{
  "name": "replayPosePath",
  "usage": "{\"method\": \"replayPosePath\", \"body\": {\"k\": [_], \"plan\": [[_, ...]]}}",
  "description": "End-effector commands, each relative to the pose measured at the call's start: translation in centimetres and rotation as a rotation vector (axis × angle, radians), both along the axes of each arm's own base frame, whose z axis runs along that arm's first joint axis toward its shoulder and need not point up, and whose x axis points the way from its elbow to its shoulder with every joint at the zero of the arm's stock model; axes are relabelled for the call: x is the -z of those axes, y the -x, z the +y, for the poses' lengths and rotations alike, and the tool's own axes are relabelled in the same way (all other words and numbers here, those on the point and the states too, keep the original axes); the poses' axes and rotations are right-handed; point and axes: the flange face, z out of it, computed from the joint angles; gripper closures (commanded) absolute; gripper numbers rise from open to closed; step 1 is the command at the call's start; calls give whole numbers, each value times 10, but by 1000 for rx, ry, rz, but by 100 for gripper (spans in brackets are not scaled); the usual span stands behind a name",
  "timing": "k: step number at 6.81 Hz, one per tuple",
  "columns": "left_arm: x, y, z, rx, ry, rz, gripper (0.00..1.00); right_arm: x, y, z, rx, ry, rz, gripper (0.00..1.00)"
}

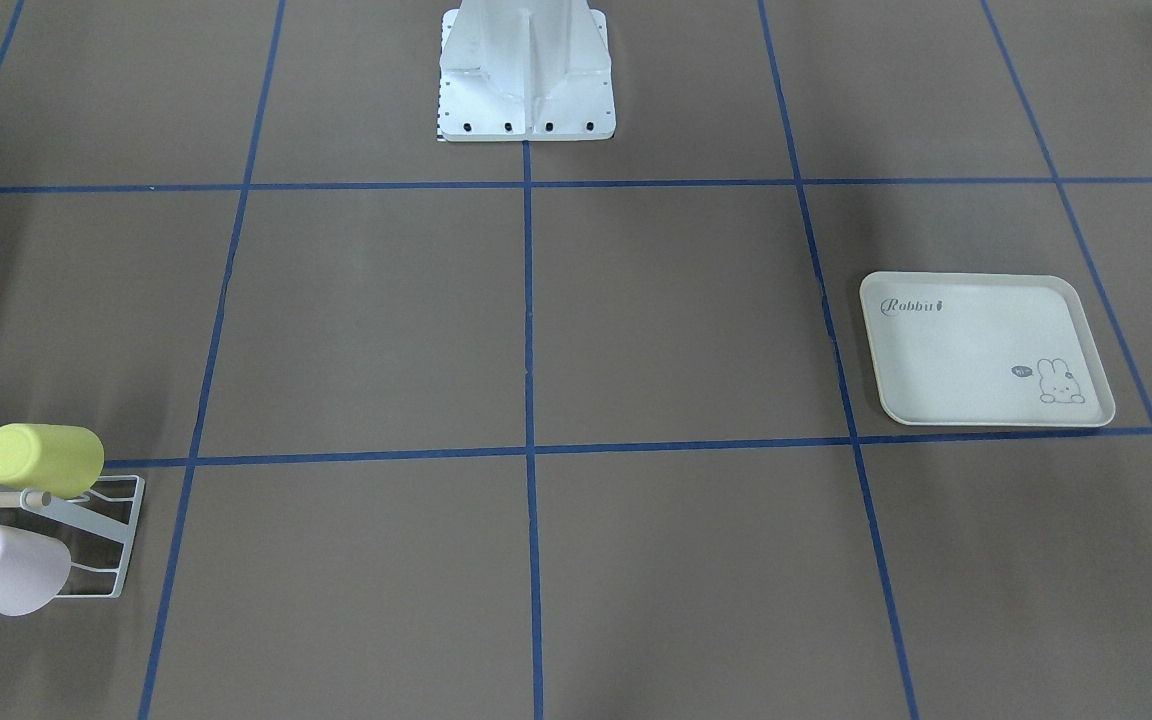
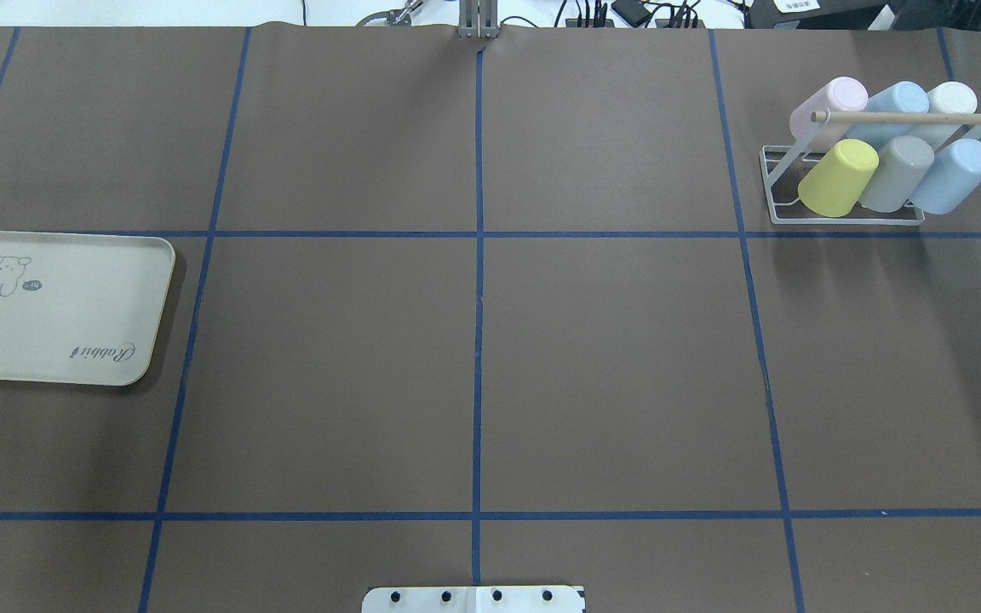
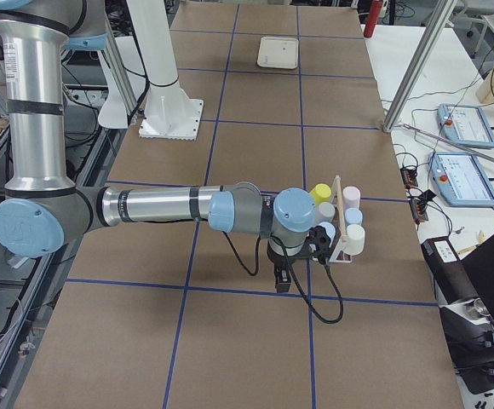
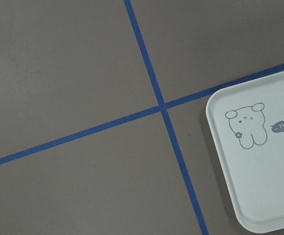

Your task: Transfer IKEA cup to right arm and place on rack

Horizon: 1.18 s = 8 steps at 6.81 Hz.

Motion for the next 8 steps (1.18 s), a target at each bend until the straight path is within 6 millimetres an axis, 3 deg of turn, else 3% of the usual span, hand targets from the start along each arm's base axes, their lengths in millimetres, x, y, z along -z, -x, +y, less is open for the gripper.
{"method": "replayPosePath", "body": {"k": [1,5,8], "plan": [[-3,0,3,1,-3,0,0,1,0,0,0,-1,-1,0],[0,1,3,6,-3,1,0,6,0,0,-1,-11,-2,0],[0,1,2,7,-2,1,0,-17,1,16,2,35,1,0]]}}
